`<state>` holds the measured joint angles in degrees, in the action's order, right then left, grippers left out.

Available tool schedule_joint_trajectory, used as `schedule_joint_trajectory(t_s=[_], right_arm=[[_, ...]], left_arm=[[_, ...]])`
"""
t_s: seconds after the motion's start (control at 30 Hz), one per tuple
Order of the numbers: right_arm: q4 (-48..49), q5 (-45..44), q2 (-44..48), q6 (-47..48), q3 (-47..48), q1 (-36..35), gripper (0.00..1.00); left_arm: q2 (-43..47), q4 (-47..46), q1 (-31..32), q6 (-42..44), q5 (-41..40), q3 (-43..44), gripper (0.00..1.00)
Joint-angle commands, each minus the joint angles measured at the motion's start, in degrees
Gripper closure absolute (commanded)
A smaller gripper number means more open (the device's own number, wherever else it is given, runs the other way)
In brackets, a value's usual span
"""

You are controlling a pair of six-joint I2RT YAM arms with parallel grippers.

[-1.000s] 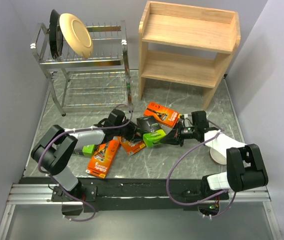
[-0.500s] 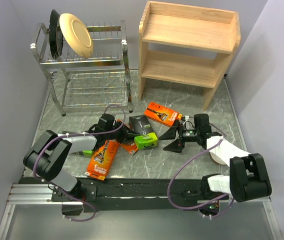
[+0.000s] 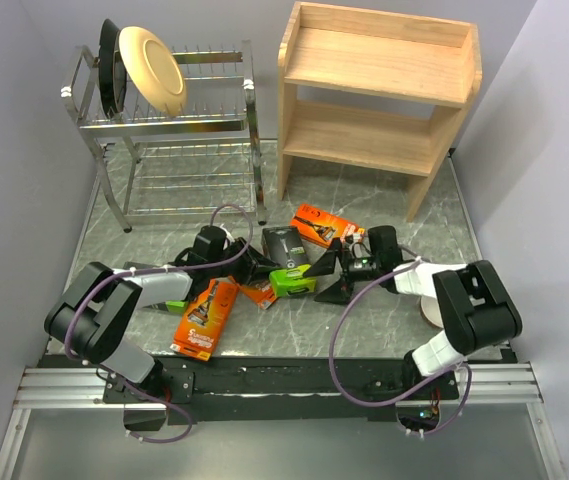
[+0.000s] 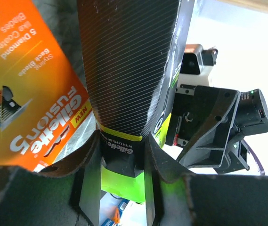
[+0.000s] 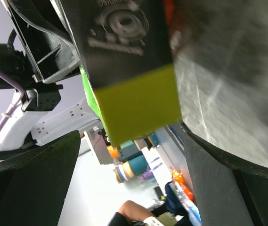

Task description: Place and organize the shaving razors onto the shelf

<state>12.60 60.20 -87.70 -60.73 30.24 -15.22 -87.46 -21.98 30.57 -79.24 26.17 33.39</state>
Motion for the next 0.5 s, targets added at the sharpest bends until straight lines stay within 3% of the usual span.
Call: schedule_joint_trajectory(t_s=[0.0,0.27,0.43,0.47], right_arm=[[11.6,-0.8,-2.7,-6.8,1.0,-2.5,0.02],[20.3,-1.3,-8.4,-9.0,2.2,-3.8,0.05],[27.8,0.2,-7.0,-11.9,2.6,-3.8,0.40],[27.1,0.5,-6.3,-11.3,2.9,-3.8,0.44]], left_arm=[[3.2,-7.8,0.0,1.0,3.3,0.8,0.90],[3.4,-8.8,-0.4,0.2,4.9,0.1,0.81],[3.5,-7.1,-1.5,0.6,5.5,0.6,0.75],[3.5,-6.2,-1.9,1.1,5.4,1.0,0.67]])
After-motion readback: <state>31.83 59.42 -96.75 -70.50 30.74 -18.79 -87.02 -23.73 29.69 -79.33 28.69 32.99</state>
